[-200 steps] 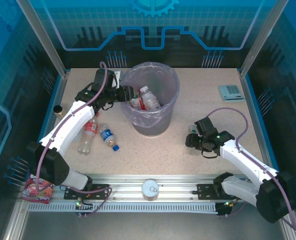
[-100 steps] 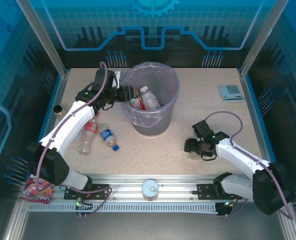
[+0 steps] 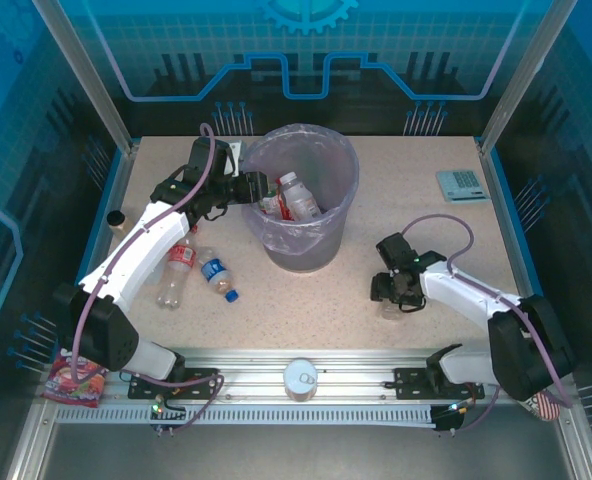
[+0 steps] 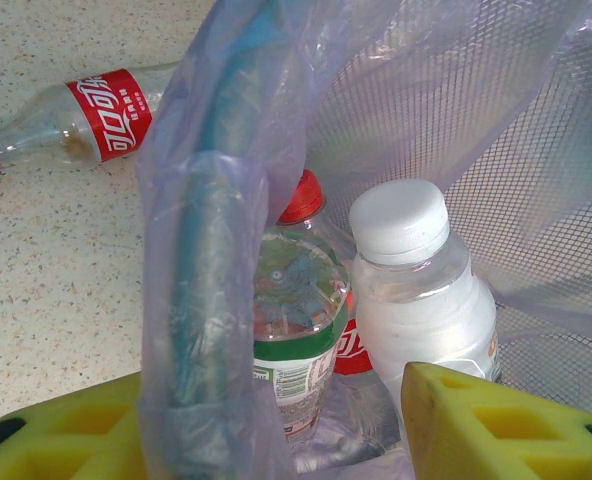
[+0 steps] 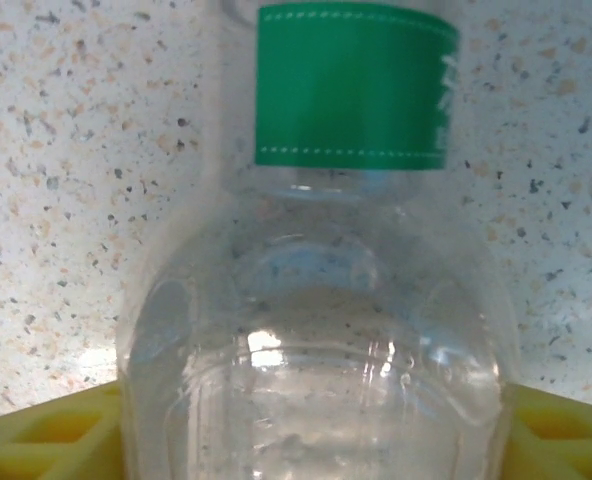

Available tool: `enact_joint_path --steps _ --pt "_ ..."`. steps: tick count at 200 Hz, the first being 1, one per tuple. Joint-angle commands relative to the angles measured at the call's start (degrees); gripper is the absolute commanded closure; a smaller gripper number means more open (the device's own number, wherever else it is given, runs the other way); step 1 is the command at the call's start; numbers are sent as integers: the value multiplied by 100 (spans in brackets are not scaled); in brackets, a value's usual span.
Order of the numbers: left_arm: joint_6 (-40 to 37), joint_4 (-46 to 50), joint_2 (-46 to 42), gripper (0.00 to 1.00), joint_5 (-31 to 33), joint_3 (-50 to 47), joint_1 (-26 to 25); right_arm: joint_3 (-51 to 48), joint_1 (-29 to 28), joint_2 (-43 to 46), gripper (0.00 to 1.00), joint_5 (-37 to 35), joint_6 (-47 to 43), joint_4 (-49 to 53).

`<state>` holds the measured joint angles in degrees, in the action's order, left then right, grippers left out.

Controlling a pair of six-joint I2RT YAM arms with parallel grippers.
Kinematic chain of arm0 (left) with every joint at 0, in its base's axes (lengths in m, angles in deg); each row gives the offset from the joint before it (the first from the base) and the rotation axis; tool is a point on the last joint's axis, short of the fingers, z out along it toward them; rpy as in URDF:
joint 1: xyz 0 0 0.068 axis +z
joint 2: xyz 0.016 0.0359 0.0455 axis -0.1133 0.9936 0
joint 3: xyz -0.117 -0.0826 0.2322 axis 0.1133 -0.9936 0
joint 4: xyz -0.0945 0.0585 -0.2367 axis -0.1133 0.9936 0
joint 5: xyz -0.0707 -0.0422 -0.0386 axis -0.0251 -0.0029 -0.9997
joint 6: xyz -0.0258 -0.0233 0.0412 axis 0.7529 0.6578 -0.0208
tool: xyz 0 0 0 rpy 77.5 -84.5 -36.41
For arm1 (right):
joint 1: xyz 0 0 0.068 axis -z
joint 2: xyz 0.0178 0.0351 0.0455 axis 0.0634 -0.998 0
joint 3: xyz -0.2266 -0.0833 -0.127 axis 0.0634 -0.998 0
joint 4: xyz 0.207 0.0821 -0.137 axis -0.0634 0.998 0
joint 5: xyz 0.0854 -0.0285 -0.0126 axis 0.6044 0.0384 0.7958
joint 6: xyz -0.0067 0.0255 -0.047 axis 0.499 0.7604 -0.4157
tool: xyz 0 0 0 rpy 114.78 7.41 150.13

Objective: Put the plastic bottles in the bin

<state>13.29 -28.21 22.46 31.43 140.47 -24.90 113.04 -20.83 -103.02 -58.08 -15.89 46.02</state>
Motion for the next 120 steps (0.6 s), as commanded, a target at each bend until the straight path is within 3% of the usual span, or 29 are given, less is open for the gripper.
enact_joint_path --steps 1,71,120 --pt "-176 444 108 45 83 -133 -77 222 -32 165 38 -100 -95 414" --pt "-159 443 72 45 -9 -116 -77 1234 59 1599 44 48 -599 1588" --pt "-193 456 4 45 1 -115 -77 2938 25 1775 48 -127 -1164 2067"
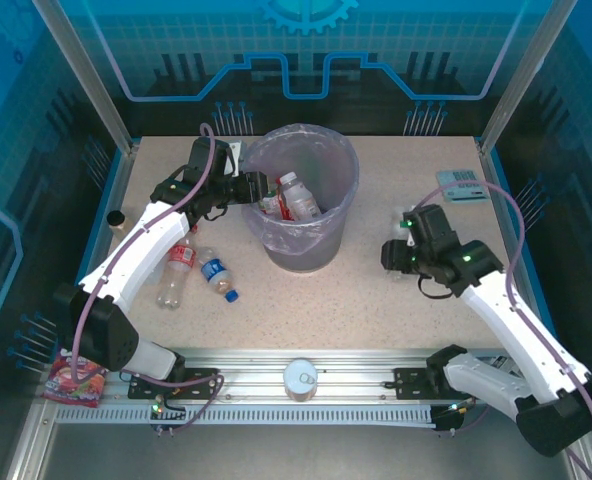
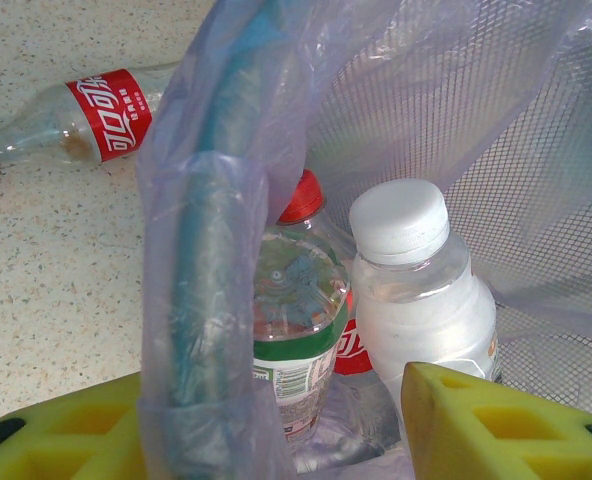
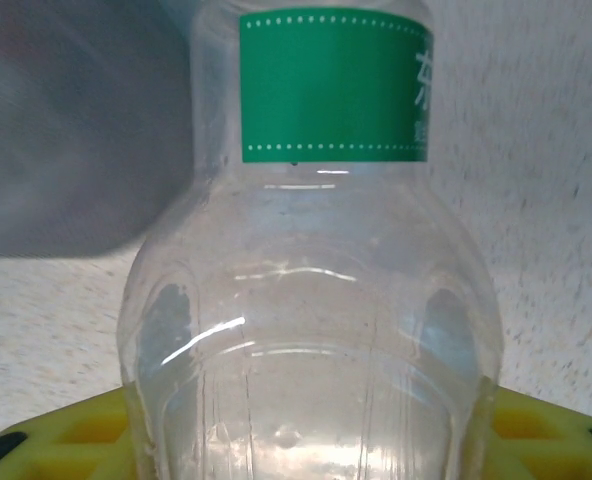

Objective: Put the plastic bottles in the bin

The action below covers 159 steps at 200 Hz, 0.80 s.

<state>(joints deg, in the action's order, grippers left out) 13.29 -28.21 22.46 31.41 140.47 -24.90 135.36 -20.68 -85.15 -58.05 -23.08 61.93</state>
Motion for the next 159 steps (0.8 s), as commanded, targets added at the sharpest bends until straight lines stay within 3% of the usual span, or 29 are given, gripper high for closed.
enact_joint_path --steps 1,42,107,159 --pt "-194 454 5 45 5 -116 -77 744 8 -22 48 -145 -460 484" --pt "-187 451 14 45 -2 -116 -72 2067 -217 -545 48 -381 -942 218" --pt "-184 434 -29 45 -30 -133 -97 3757 -1436 -1983 48 -658 -1406 -975" --pt "-349 501 -11 45 232 -124 -259 4115 -1662 -3102 48 -184 -1157 -1707"
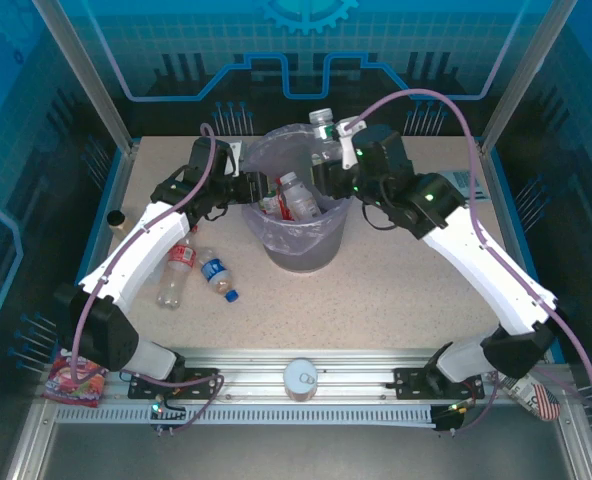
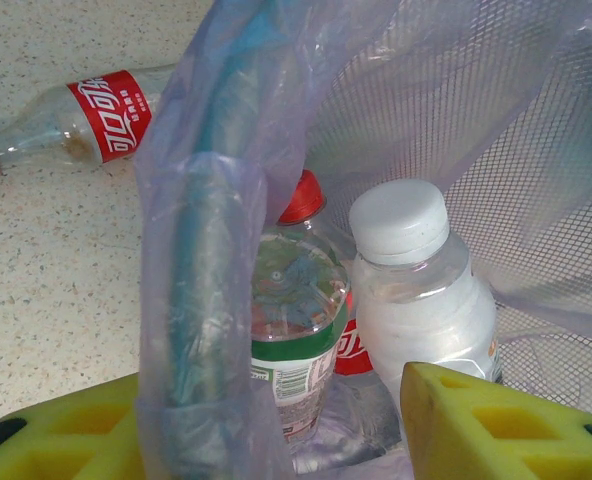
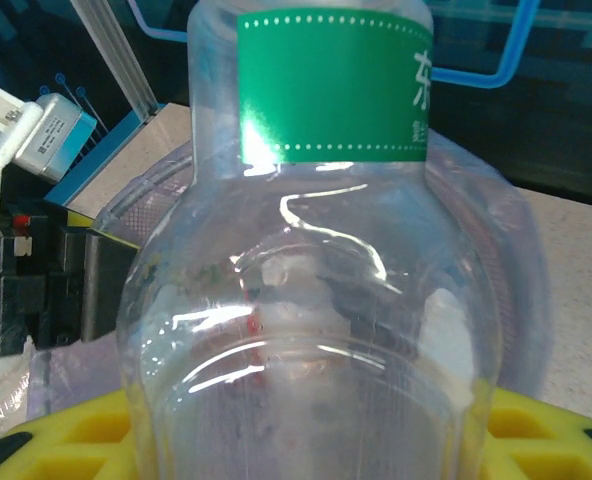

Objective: Put the plastic bottles in the bin

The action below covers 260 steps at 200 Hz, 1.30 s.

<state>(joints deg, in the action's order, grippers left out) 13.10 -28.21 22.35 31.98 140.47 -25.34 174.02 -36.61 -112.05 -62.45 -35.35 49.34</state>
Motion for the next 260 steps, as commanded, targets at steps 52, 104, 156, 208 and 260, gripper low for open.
enact_joint_path --steps 52,104,156,208,260 --pt "-341 513 -1 45 202 -115 -230 199 -106 -1159 48 516 142 -350" --pt "-363 522 -16 45 225 -111 -233 37 -197 -1502 46 130 188 -221" --pt "-389 548 -19 45 252 -95 -235 46 -161 -1827 43 -508 -53 64" --pt "-403 551 -16 45 266 -98 -234 -12 -167 -1825 25 -378 -82 128" --pt "-403 565 -7 45 280 -97 -234 152 -167 -1580 20 -242 -207 184"
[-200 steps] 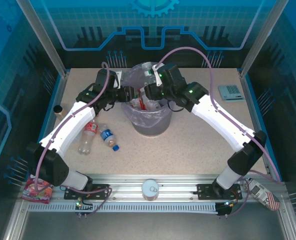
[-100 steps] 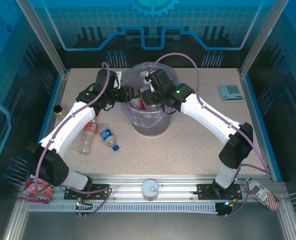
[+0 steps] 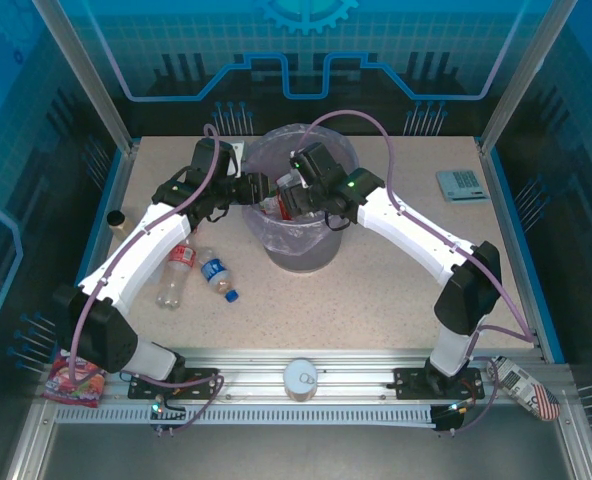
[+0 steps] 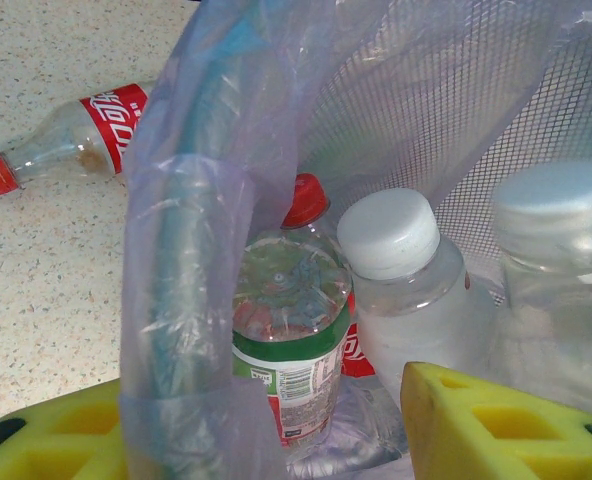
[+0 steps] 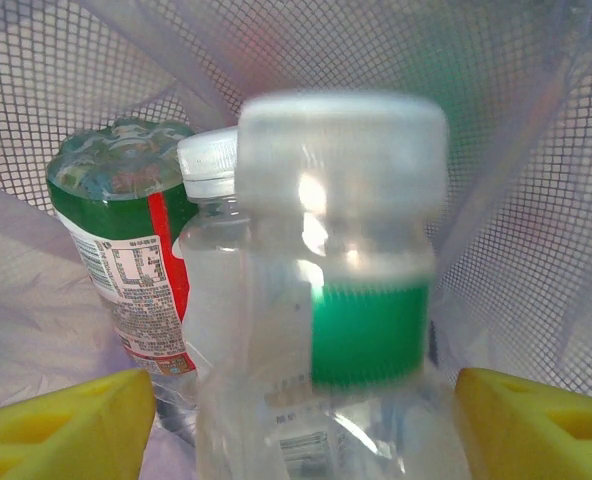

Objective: Put the plastic bottles in the bin

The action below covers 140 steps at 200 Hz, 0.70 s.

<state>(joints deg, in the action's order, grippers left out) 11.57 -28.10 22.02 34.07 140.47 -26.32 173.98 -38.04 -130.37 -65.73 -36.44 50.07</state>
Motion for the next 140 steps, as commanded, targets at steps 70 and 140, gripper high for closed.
enact_joint_path --steps 70,140 --pt "-280 559 27 45 104 -89 -136 283 -65 1072 20 543 -124 -81" --pt "-416 694 -62 52 272 27 -84 -24 298 2347 20 223 -275 -144"
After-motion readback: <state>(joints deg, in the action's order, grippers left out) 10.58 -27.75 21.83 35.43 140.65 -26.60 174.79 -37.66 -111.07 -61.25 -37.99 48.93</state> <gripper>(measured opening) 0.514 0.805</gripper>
